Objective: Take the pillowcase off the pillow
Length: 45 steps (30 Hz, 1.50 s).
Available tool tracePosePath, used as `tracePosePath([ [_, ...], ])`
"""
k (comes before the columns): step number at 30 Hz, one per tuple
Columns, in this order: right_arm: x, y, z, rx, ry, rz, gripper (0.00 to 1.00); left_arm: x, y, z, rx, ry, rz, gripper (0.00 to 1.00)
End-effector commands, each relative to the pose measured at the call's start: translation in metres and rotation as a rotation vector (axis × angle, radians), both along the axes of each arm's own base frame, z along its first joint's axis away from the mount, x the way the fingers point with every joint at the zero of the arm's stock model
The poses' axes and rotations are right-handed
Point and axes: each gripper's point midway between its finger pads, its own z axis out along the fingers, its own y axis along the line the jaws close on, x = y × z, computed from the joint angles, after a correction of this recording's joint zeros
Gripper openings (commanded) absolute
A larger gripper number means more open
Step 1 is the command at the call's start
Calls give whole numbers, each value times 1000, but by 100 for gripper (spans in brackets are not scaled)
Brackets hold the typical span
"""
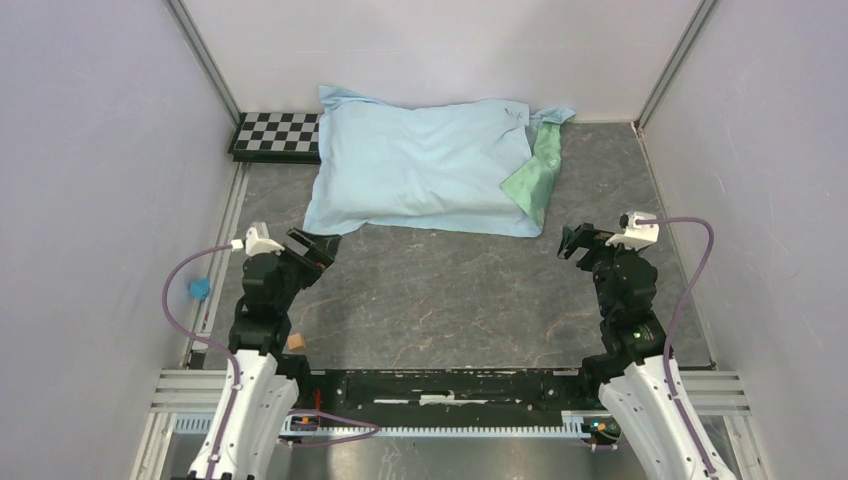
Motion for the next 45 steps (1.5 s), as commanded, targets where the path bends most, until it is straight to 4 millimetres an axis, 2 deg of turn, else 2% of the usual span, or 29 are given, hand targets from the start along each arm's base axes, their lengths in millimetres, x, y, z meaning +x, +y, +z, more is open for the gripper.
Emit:
tracePosePath([
  [1,4,7,3,15,-34,31,98,13,-8,2,-88,-31,-5,100],
  [10,7,10,-7,21,-18,41,98,58,-23,11,-167,-15,-54,100],
  [16,9,15,-12,36,-15,65,98,97,-12,19,-169,-19,34,100],
  [24,13,21,-5,40,-13,89,98,132,22,-28,-149,120,265,100],
  [31,18,27,0,43,-9,112,98,166,14,-60,-177,167,246,100],
  [35,24,30,4,67,-12,114,98,189,4,-65,-185,152,193,79],
  [38,31,33,3,106,-5,107,98,189,12,-65,-170,122,226,56],
  [42,52,51,-5,135,68,165,98,178,22,-57,-80,111,241,14],
  [44,66,62,-10,136,117,204,98,167,25,-51,-55,99,244,3],
  [45,74,67,-13,129,144,217,98,161,26,-48,-46,96,244,2],
])
